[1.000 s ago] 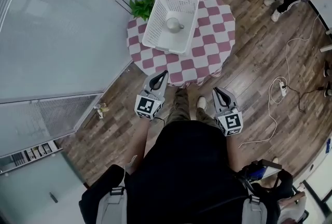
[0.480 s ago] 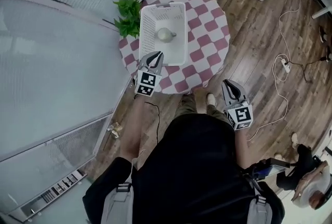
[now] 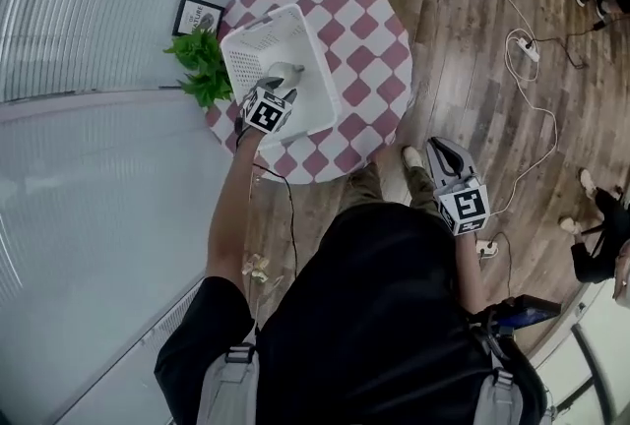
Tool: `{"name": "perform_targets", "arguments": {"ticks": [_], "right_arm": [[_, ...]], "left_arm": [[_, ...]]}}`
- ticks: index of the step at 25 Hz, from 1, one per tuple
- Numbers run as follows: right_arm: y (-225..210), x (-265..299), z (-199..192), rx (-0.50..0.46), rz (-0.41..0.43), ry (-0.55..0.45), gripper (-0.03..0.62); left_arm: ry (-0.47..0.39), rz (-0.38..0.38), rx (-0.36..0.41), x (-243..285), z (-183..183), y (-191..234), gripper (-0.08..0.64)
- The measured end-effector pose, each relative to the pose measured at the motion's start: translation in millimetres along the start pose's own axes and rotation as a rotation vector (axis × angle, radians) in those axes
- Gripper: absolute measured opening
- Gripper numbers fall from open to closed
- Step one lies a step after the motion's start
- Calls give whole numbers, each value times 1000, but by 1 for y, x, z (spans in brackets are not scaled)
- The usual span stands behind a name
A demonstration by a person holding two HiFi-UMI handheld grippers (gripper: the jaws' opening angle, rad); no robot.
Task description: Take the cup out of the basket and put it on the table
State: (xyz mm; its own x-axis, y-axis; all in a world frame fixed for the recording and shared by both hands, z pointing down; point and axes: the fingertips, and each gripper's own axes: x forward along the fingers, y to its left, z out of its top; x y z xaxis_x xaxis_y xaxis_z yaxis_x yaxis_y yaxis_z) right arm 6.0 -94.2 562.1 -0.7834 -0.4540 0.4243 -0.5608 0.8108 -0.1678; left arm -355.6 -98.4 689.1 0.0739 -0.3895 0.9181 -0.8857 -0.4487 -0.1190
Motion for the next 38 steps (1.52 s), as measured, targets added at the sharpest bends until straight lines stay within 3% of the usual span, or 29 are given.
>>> {"name": "perform_targets", "arguments": {"ticks": [7,15,21,26,28,30,38], "right_arm": [[3,-12,-14,68,-88,23,25],[6,-23,-30,118,-162,37,25],[4,-34,-34,146,-197,44,25],[2,-39,-40,155,-210,56,25],[4,-40,-41,152,-209,61,25],[4,-41,-40,142,-205,65,25],[4,-42,-38,108,-185,79,25]], "left_arm": [[206,-80,88,62,-25,18,155],[354,-74,133,104,-55,35,154],[377,-125,170,123,-56,22,153],[400,-51,187,132,-52,25,153],[415,-68,176,135,-54,19,151],[432,-60,160,138,-59,21,79],[430,-72,121,133,-62,17,51]]}}
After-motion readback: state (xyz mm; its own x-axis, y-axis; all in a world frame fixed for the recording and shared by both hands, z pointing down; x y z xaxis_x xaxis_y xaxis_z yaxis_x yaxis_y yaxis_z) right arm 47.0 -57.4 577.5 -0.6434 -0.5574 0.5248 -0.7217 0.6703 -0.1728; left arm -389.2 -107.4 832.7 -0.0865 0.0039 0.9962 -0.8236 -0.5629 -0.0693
